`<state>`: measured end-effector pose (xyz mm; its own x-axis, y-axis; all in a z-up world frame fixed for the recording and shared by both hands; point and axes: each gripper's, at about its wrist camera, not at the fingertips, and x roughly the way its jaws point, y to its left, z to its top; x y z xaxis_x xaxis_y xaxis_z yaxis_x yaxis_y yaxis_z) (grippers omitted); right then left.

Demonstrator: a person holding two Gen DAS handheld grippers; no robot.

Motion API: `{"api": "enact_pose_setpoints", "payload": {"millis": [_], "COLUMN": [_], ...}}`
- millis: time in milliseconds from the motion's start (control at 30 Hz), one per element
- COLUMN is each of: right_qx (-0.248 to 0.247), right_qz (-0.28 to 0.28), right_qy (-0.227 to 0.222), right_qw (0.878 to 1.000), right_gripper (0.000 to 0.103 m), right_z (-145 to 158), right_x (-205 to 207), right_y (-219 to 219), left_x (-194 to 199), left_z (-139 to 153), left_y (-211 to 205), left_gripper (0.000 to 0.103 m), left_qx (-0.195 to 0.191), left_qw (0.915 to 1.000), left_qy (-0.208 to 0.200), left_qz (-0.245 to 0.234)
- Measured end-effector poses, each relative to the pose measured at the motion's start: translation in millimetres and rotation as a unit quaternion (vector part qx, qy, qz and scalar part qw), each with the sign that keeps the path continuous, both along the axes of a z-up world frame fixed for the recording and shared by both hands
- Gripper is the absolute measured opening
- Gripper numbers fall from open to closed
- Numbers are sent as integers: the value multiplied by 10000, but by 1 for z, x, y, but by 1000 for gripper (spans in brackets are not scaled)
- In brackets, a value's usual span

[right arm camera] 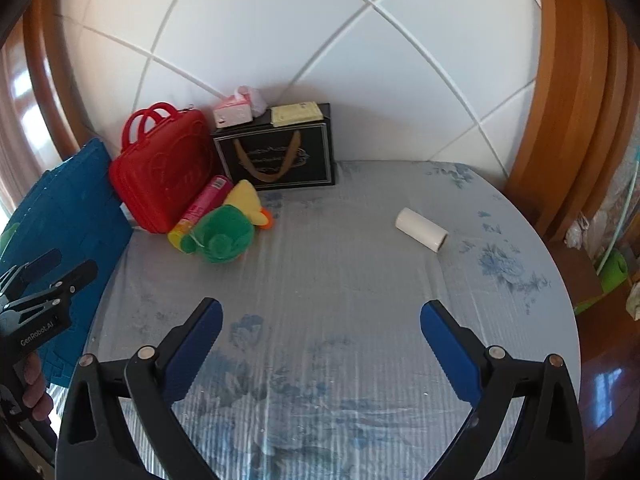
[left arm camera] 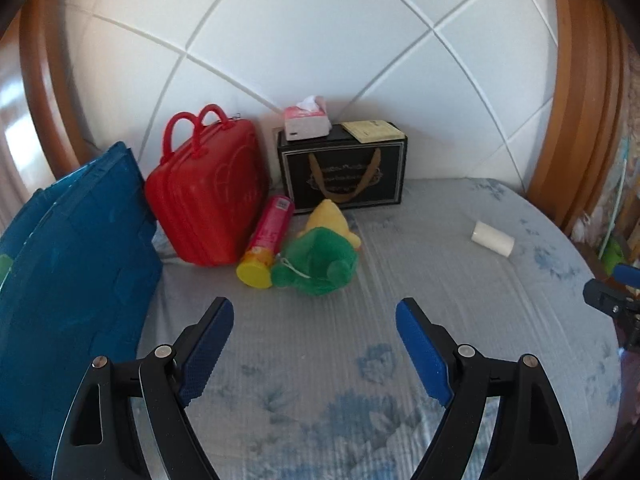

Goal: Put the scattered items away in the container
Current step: 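Move both grippers back over the table toward the parrot plush and paper roll, then grasp the parrot plush with the left gripper while the right grasps the white paper roll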

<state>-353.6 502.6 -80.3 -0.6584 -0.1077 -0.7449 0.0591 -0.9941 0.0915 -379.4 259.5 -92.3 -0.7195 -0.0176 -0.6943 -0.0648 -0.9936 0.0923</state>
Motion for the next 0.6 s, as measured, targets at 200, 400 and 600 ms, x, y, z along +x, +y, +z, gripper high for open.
{"api": "enact_pose_setpoints", "payload": {"millis": [200, 400, 600], "right_qx": [143, 358, 744], "right_qz": [-419, -558, -181], "right_qy": [-286, -577, -850], "right_qw": [9986, 9961, 9934], "right_gripper": [101, 101, 101], "right_z": [-18, -49, -88], "right_x": [-29, -83, -152], "right_y": [49, 76, 83], "left_x": [-67, -136, -209], "left_z": [-23, -57, -96], "left_y": [11, 16, 20], "left_gripper": [84, 84, 84], "left_qx": [-77, -68, -62], "left_qw": [9993, 9971, 9925], "left_qy": [-360, -748, -1209], "left_qz": [-26, -133, -181]}}
